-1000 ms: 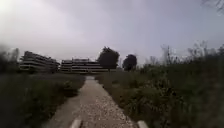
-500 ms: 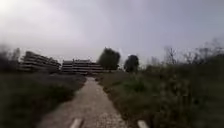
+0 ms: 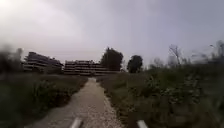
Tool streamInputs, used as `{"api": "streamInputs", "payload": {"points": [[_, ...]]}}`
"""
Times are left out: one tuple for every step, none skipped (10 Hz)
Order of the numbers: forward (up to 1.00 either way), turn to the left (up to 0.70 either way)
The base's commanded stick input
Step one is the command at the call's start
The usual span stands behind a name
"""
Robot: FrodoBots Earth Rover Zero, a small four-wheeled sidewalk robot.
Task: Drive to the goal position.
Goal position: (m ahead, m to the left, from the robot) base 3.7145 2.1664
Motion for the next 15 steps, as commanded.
{"api": "streamInputs", "payload": {"points": [[0.7, 0.0], [0.7, 0.0], [0.7, 0.0], [0.7, 0.0], [0.7, 0.0], [0.7, 0.08], [0.7, 0.18], [0.7, 0.14], [0.7, 0.0], [0.7, 0.0], [0.7, 0.02], [0.7, 0.14], [0.7, 0.14], [0.7, 0.0], [0.7, 0.0]]}}
